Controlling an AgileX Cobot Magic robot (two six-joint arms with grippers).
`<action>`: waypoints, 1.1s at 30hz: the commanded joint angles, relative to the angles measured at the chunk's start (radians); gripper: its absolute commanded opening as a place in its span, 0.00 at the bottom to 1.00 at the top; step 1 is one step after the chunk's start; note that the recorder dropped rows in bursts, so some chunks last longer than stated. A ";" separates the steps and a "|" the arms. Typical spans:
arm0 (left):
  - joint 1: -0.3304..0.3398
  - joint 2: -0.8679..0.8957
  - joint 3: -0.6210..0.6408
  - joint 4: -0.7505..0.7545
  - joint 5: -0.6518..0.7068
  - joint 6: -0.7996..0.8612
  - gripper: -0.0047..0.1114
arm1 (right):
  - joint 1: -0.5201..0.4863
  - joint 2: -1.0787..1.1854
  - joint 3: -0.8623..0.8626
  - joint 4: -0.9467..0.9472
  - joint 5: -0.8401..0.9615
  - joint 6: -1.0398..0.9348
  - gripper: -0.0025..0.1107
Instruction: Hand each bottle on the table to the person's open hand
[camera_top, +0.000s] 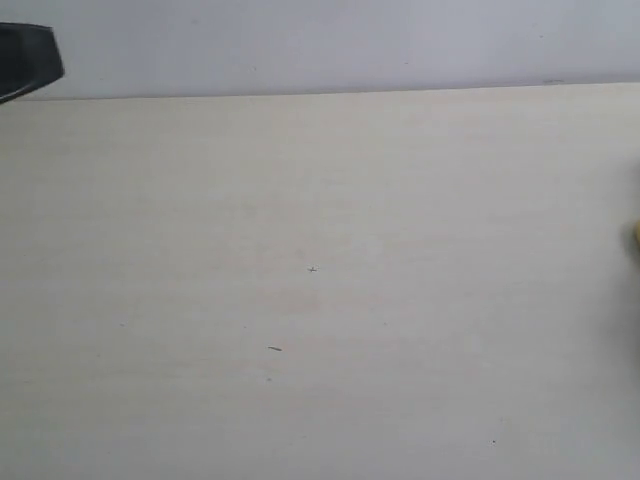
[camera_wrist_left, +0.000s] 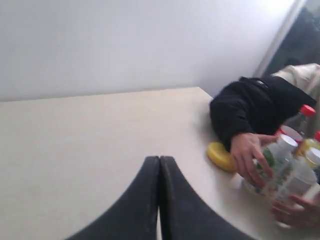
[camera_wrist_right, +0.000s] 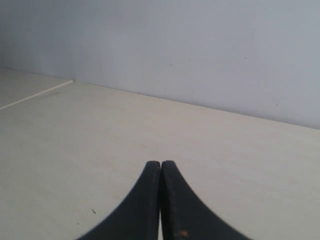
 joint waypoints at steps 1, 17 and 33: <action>0.170 -0.109 0.181 0.003 -0.200 -0.014 0.04 | -0.001 -0.005 0.003 0.000 -0.010 -0.001 0.02; 0.516 -0.609 0.632 0.003 -0.389 -0.027 0.04 | -0.001 -0.005 0.003 0.000 -0.010 -0.001 0.02; 0.576 -0.709 0.632 0.003 -0.259 -0.019 0.04 | -0.001 -0.005 0.003 0.000 -0.010 -0.001 0.02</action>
